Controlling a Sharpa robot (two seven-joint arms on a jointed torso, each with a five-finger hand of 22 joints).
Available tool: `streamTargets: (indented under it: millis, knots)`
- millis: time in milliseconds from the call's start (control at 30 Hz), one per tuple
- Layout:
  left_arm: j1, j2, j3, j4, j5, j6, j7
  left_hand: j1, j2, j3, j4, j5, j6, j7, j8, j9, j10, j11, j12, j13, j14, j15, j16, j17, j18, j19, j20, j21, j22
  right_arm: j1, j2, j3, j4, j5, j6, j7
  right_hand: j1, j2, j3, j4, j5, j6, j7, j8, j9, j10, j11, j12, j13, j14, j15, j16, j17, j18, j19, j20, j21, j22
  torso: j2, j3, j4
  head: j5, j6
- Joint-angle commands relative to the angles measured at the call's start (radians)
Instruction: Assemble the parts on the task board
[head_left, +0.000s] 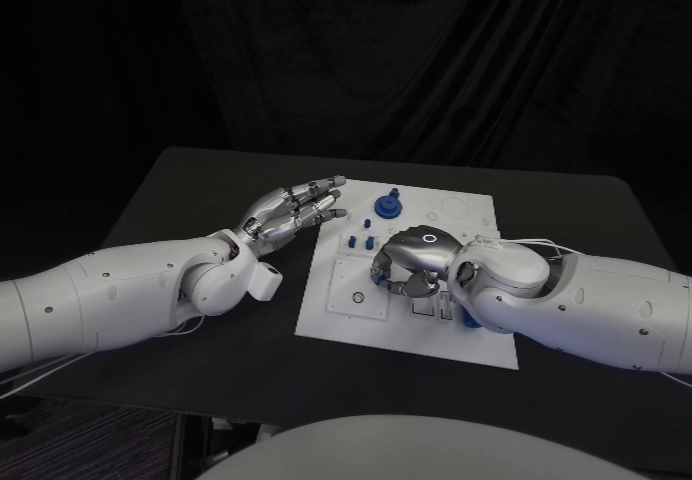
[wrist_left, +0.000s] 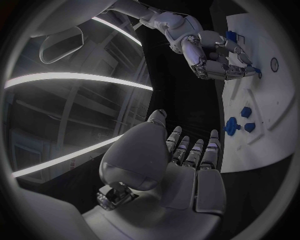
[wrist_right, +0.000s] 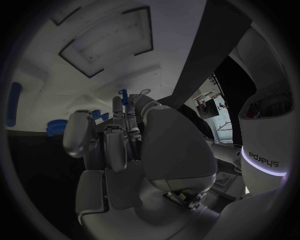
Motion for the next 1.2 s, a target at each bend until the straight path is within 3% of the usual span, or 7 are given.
streamTargets:
  millis: [33,1200]
  knots:
    - [-0.003,0.002,0.001,-0.001,0.003,0.017,0.041,0.006,0.004,-0.001,-0.005,0.004,0.0,0.006,0.004,0.002,0.001,-0.009,0.001,0.0,-0.005,0.0,0.001,-0.001,-0.006,-0.006,0.001,-0.005,-0.002,-0.003,0.003,0.0,-0.006,-0.017,-0.037,-0.025,0.011,0.002,-0.002,-0.006,0.004,0.0,0.007,-0.005,0.001,0.005,0.004,-0.002,0.001,0.055,0.007,-0.004,0.142,0.003,-0.004,0.004,-0.004,0.165,-0.001,-0.0007,0.0019,0.0,0.0]
    - [-0.009,0.01,0.001,-0.006,0.003,0.022,0.032,0.009,0.007,0.001,-0.008,0.005,0.006,0.014,0.005,0.003,0.0,-0.007,0.001,0.0,-0.004,0.004,0.002,0.0,-0.007,-0.006,0.003,-0.006,-0.004,-0.003,0.015,0.001,-0.013,-0.018,-0.001,-0.035,0.012,0.003,-0.001,-0.007,0.003,0.001,0.009,-0.006,0.002,0.006,0.005,-0.004,0.001,0.055,0.008,-0.003,0.143,0.003,-0.004,0.006,-0.003,0.166,-0.001,-0.001,-0.0005,0.003,0.0]
